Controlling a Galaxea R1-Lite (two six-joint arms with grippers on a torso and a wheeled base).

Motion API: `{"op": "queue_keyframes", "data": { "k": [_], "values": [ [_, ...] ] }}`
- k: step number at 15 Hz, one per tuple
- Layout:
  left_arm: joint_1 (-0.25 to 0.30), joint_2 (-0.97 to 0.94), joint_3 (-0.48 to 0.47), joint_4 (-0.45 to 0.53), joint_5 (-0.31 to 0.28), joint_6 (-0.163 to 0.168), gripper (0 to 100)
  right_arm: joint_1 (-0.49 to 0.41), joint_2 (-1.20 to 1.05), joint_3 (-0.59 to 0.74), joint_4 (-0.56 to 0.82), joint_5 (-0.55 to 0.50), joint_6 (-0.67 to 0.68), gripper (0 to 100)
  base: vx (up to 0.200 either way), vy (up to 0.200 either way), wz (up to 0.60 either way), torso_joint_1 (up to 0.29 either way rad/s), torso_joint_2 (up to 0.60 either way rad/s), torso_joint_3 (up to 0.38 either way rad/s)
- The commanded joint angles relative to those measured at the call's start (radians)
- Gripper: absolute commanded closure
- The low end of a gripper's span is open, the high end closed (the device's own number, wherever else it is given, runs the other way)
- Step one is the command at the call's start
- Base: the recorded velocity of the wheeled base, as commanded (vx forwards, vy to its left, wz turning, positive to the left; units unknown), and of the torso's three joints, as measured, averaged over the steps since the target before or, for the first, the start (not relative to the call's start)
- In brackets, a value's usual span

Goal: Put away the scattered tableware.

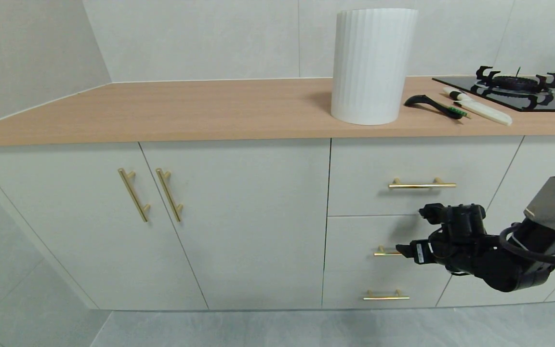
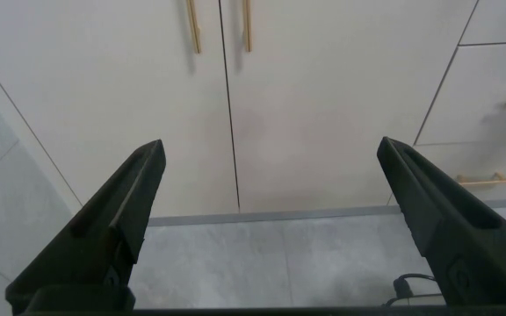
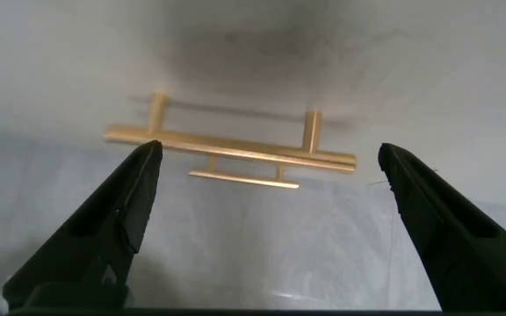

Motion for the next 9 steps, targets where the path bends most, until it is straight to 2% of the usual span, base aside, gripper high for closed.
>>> {"op": "queue_keyframes", "data": {
  "k": [1, 4, 7, 9],
  "values": [
    [0.0, 0.001, 0.0, 0.0, 0.0, 0.0, 0, 0.0, 0.063, -0.02, -0.002, -0.002, 0.0, 0, 0.0, 0.0, 0.0, 0.0, 0.0, 0.0],
    [-0.001, 0.001, 0.0, 0.0, -0.001, 0.0, 0, -0.002, 0.095, -0.043, -0.019, -0.005, 0.005, 0, 0.0, 0.0, 0.0, 0.0, 0.0, 0.0],
    [0.0, 0.001, 0.0, 0.0, 0.0, -0.001, 0, -0.002, 0.134, -0.047, -0.125, -0.026, 0.006, 0, 0.0, 0.0, 0.0, 0.0, 0.0, 0.0],
    [0.0, 0.001, 0.0, 0.0, 0.0, 0.0, 0, -0.002, 0.152, -0.052, -0.145, -0.04, 0.006, 0, 0.0, 0.0, 0.0, 0.0, 0.0, 0.0]
  ]
}}
